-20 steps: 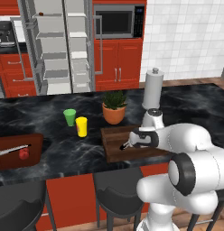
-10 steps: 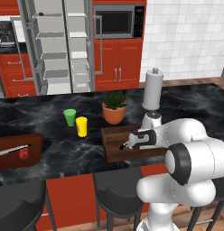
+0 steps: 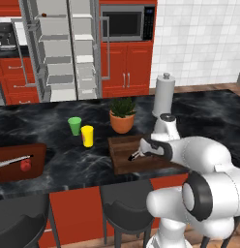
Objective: Gather the bell pepper and tomato from the fridge and place them on a tray on the dining counter. Then gather the chicken drumsticks from the fridge and place them on the other tray.
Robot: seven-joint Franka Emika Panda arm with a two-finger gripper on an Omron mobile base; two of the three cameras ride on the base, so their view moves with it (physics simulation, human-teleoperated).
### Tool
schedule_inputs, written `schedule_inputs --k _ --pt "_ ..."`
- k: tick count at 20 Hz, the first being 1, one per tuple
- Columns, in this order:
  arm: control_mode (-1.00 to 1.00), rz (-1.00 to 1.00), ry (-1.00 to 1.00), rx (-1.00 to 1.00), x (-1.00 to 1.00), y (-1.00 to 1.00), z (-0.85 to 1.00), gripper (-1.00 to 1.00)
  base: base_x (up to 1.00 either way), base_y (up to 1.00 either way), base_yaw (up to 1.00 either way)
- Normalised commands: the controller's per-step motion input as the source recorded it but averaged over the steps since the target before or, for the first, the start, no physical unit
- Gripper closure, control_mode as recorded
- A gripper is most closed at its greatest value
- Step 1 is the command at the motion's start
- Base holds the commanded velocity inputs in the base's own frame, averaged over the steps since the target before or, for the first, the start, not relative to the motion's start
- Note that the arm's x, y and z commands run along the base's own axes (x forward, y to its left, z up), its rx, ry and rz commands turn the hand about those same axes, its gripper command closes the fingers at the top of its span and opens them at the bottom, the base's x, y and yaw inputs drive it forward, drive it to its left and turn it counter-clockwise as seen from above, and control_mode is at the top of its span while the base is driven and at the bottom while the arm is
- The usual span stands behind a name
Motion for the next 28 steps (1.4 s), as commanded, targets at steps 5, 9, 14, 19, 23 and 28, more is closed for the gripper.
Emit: schedule_inputs --k 5,9,14,19,23,28 --pt "-1.0 -0.03 0.0 0.0 -0.55 0.0 0.5 -1.0 0.0 0.0 0.0" --pt "-1.0 -0.04 0.0 0.0 -0.82 0.0 0.45 -1.0 0.0 0.0 0.0" --pt "-1.0 -0.05 0.0 0.0 -0.88 0.12 0.35 -1.0 0.0 0.0 0.0" --pt "-1.0 -0.07 -0.01 0.0 -0.99 0.17 0.2 -1.0 0.0 0.0 0.0" --pt "-1.0 -0.07 -0.03 0.0 -0.93 0.19 0.13 -1.0 0.0 0.0 0.0" --pt "-1.0 -0.07 -0.06 0.0 -0.93 0.1 0.07 -1.0 0.0 0.0 0.0"
